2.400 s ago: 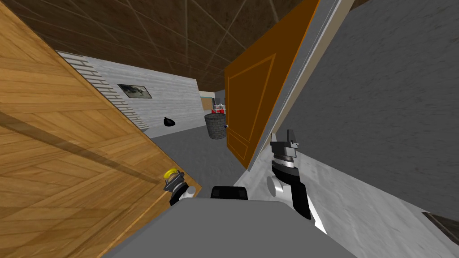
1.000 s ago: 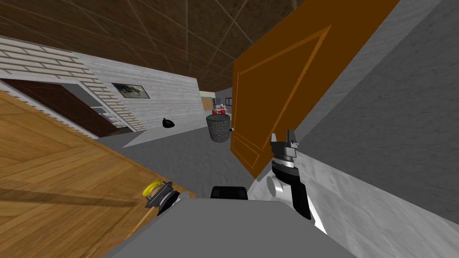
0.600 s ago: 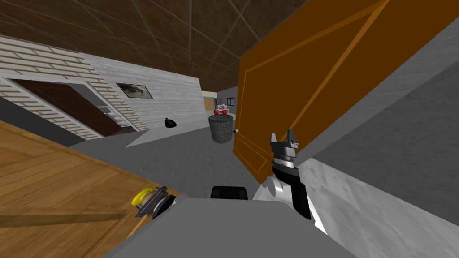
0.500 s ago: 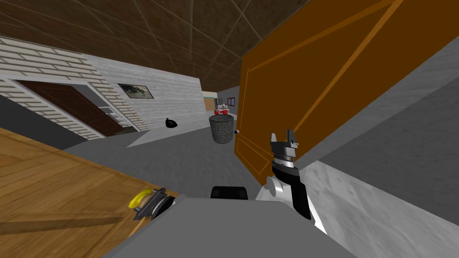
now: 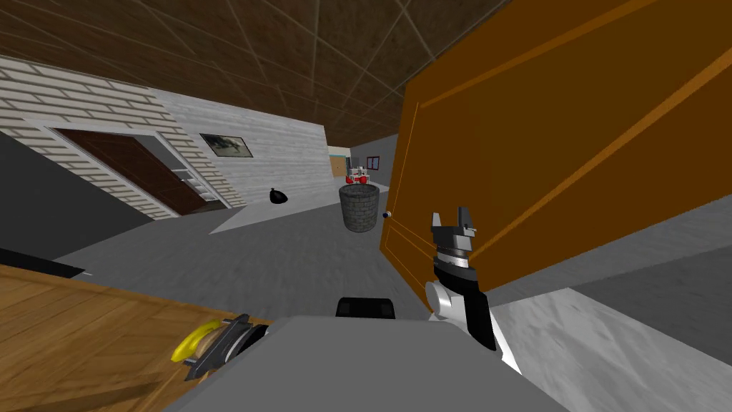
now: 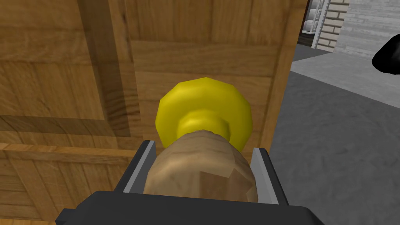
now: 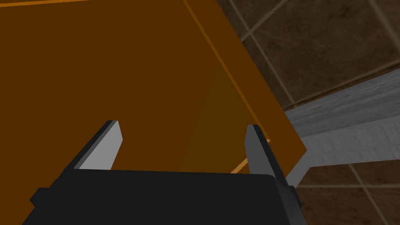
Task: Push the door open
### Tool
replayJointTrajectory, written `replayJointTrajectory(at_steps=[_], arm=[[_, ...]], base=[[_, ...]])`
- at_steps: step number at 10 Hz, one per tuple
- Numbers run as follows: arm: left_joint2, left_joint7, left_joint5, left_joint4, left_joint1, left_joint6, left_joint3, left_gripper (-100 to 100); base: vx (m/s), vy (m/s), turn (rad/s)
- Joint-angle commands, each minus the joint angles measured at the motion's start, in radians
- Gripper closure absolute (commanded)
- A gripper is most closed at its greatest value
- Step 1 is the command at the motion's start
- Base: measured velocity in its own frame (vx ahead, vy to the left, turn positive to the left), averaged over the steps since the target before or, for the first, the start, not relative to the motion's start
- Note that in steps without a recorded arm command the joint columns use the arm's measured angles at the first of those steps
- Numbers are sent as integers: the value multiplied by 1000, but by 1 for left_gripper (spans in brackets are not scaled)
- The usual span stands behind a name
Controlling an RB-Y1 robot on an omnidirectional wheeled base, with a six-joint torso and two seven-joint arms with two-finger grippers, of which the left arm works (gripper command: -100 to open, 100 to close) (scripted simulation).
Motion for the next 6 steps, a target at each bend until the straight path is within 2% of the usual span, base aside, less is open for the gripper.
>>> replayJointTrajectory(at_steps=[1, 4, 5, 6], arm=[[6, -4, 21, -2, 12, -9, 23, 100], [4, -7, 45, 1, 21, -20, 46, 100], [3, 0, 39, 8, 17, -17, 39, 100], [7, -2, 60, 11, 25, -28, 57, 100]], base=[[179, 174, 77], [135, 153, 43], [54, 61, 24], [51, 146, 36]])
